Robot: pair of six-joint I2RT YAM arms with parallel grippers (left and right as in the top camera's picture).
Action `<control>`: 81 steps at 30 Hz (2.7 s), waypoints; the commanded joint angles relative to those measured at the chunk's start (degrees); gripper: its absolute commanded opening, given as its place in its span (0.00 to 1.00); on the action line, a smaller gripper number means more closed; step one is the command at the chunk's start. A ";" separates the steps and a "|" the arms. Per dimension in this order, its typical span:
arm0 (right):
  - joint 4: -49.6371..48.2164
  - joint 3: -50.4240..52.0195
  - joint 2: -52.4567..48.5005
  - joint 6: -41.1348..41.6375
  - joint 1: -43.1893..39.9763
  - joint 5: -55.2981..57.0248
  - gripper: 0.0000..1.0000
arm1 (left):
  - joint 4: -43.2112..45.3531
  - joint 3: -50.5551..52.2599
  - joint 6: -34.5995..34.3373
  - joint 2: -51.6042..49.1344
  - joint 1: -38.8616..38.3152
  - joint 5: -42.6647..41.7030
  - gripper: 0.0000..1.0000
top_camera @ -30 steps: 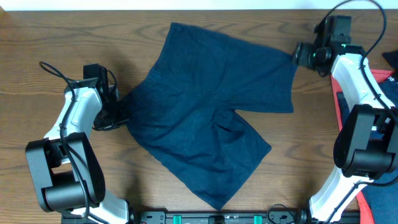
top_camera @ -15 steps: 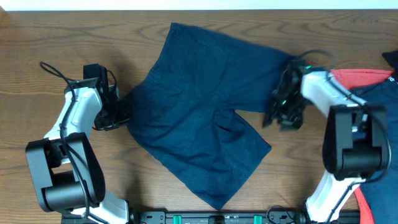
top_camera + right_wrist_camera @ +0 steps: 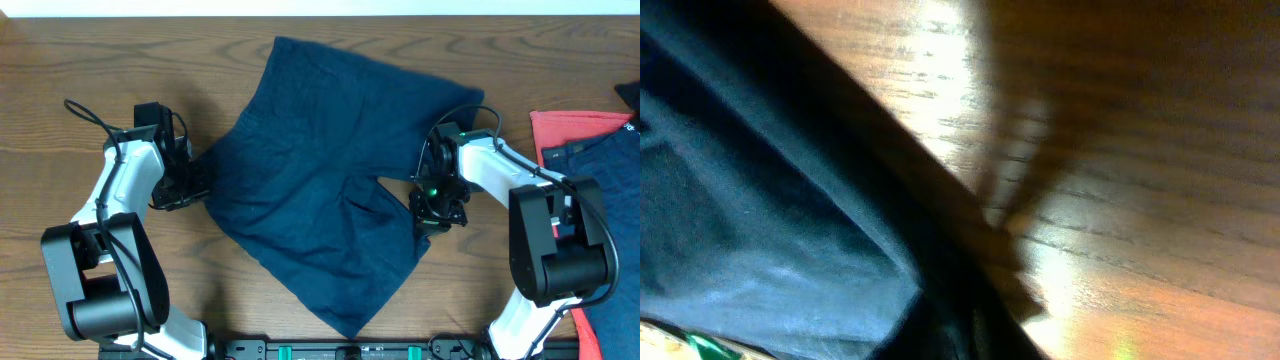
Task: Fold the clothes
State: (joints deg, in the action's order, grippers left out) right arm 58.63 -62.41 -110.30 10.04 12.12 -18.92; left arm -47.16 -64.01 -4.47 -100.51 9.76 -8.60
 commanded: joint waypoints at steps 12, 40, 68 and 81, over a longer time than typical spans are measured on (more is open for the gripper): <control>5.53 -15.28 -1.22 12.28 -16.48 30.84 0.36 | 0.81 0.35 0.35 0.33 0.00 -8.37 0.42; 5.42 -20.33 10.75 -2.38 -18.12 4.92 0.52 | -1.09 3.39 -0.98 -6.54 -20.00 0.33 0.06; -22.21 -10.97 7.32 4.13 -8.83 6.45 0.60 | -3.91 4.50 12.35 -2.27 -6.16 -18.38 0.59; -18.16 -10.97 9.81 4.02 -12.35 6.43 0.61 | 4.07 12.96 6.27 -2.32 -13.00 -12.79 0.54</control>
State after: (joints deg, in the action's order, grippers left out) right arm 39.92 -73.17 -101.97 14.81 0.16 -12.01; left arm -44.88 -54.24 3.60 -101.06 -3.03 -24.82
